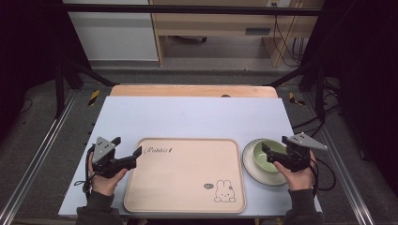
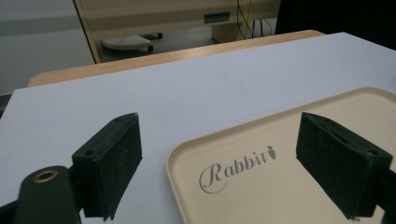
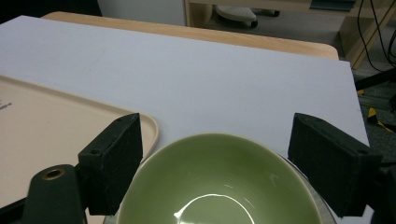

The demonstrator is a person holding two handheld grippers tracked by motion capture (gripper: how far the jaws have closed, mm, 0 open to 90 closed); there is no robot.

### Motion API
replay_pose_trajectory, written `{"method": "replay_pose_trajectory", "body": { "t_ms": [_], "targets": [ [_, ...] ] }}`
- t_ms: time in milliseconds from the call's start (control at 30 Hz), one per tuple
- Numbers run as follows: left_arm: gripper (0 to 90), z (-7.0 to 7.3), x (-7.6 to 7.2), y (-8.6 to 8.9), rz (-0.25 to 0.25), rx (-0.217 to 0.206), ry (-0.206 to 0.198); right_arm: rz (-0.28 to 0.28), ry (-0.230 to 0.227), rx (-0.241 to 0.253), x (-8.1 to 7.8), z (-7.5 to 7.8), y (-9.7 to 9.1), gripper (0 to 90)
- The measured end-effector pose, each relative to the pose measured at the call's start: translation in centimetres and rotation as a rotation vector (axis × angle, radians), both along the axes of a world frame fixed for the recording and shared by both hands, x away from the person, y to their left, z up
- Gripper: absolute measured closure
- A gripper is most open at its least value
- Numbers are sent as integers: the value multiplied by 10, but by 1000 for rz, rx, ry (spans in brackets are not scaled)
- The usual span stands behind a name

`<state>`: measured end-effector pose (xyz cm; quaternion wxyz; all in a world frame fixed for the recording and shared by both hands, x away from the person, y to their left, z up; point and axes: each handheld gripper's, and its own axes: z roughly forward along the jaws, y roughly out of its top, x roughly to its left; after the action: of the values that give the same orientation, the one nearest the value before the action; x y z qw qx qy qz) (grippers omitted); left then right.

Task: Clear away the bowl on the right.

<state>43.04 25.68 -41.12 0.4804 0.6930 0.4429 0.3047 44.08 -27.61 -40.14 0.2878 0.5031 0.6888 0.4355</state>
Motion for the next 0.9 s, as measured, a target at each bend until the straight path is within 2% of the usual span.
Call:
{"method": "replay_pose_trajectory", "body": {
  "t_ms": [167,667,900],
  "targets": [
    [139,1,0,0,1,3,-2,-21,23,-22,2,-5,-5,197],
    [139,-1,1,0,-1,10,7,-93,89,-32,6,-14,-20,255],
    [139,-2,2,-1,-3,11,14,-101,121,-29,9,-21,-25,295]
  ]
}}
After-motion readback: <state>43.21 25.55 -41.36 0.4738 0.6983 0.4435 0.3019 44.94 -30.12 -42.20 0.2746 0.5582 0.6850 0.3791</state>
